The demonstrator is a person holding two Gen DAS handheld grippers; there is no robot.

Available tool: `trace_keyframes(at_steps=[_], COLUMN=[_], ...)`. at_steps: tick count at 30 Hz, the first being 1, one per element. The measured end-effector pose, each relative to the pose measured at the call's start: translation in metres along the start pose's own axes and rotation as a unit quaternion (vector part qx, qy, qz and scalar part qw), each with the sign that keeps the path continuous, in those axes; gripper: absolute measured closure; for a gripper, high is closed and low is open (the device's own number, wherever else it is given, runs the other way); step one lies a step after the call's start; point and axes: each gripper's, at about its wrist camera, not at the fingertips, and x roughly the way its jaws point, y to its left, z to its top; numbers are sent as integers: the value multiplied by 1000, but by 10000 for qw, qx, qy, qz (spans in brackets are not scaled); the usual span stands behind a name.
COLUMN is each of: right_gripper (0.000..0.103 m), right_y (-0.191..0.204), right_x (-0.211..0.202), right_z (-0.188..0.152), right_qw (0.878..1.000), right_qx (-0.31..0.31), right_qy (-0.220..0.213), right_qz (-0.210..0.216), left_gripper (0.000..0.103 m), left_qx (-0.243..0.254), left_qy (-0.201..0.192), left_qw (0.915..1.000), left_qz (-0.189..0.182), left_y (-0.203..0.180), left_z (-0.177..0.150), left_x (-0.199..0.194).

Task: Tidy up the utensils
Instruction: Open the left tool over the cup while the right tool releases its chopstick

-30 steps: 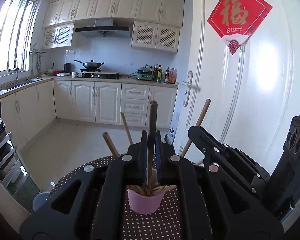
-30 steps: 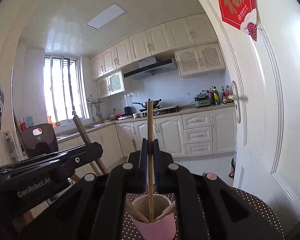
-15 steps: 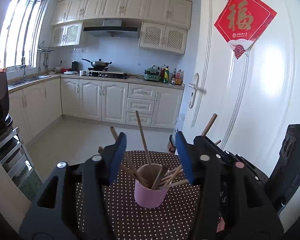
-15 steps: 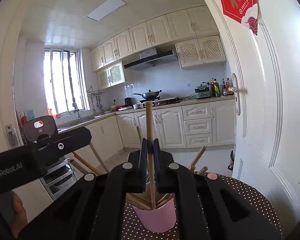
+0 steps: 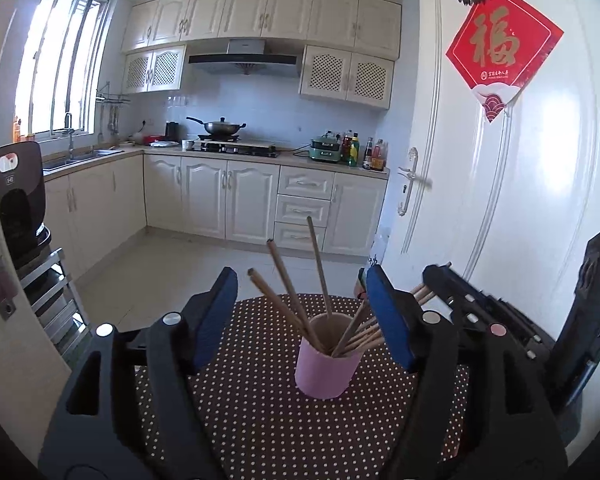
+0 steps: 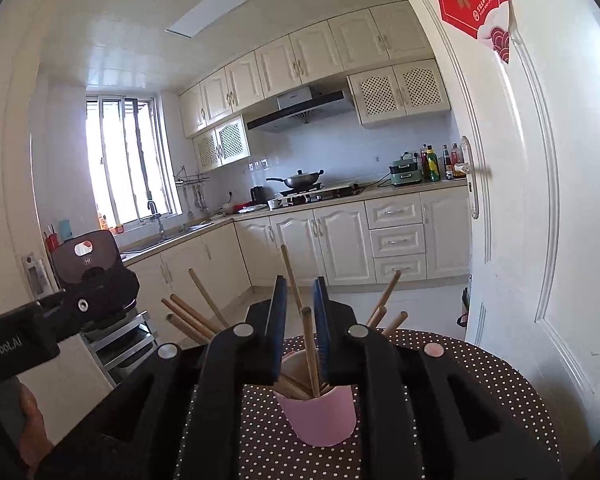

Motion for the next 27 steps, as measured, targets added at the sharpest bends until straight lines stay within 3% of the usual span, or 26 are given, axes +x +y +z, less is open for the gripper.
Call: trace_keyframes(at_steps=[9,15,27], right_gripper=[83,73,33], right_y=[13,25,39], right_x=[-33,-60,-113], right_z=[2,0,-7], right_qw=[9999,9995,9988], right_qx=[-125,-219,-483], right_qy=[40,91,28], right_qz=[80,195,16], left_gripper=[34,28,13], left_qx=[21,235,520], left_qy=[7,-136,-494], left_qw=[9999,9992,9961], left_qz=[109,281,513], left_y=[6,1,-15], left_z=[-9,-14,-35], left_x=[-28,-56,-111])
